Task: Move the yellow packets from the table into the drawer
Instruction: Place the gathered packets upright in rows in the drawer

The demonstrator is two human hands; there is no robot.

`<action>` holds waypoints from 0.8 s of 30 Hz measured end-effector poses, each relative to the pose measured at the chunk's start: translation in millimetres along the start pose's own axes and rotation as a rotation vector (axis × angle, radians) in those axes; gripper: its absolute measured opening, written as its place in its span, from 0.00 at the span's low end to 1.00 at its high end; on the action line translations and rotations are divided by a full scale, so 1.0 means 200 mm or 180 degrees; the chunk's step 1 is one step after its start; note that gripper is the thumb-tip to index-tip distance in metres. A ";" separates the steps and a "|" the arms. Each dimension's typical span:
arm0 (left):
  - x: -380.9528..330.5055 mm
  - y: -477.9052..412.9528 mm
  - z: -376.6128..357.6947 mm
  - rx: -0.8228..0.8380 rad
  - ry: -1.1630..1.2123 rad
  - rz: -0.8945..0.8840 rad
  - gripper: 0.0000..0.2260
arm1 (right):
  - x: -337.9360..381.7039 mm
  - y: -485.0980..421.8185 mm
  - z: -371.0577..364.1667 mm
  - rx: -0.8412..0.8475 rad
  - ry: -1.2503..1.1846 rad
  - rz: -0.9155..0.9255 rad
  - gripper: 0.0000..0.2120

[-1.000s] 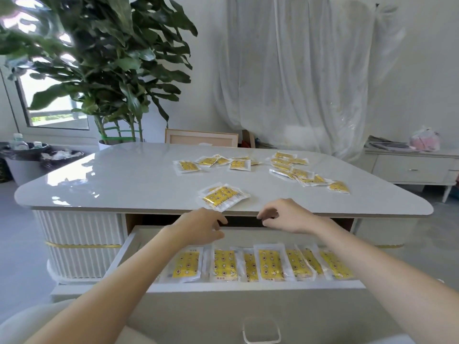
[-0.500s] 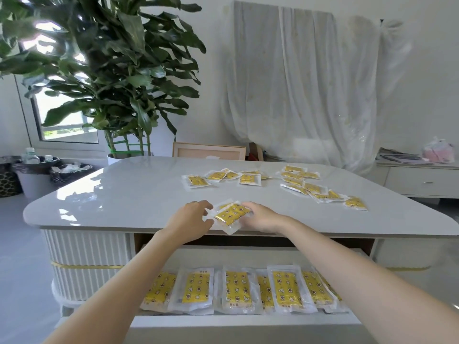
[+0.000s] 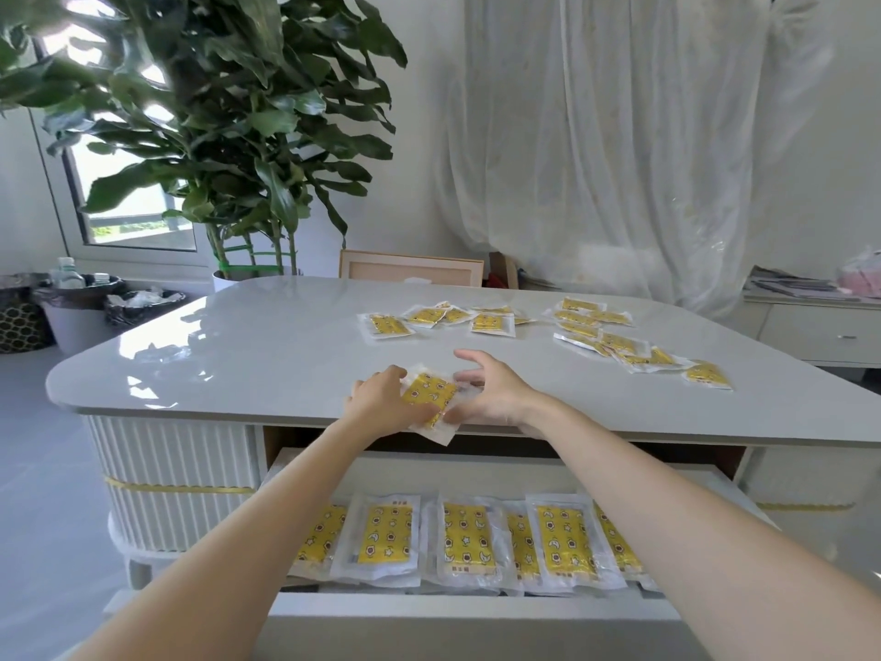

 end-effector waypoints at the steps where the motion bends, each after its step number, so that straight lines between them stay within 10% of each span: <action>1: 0.01 0.00 0.00 0.0019 0.0231 0.0095 0.35 | 0.00 0.00 0.00 0.0004 -0.0093 -0.0014 0.45; 6: 0.03 0.03 0.01 0.0064 0.0762 0.0234 0.36 | -0.02 -0.02 0.02 -0.0661 -0.0275 -0.0115 0.23; 12: 0.07 0.04 0.07 0.0195 0.1085 0.0250 0.15 | -0.01 -0.08 0.01 -0.0891 0.0110 -0.0373 0.19; 24: 0.27 0.15 0.26 0.0180 0.1528 0.0709 0.11 | 0.04 -0.09 -0.05 -0.0409 0.1134 -0.0691 0.38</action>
Point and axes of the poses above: each hand's wrist, its own y-axis away from the middle knuckle, its own z-axis out of the back of the hand, x = y × z, the point moved 5 cm from there along -y, towards the middle knuckle, and after that the axes turned 4 degrees about y, right-handed, at the moved point
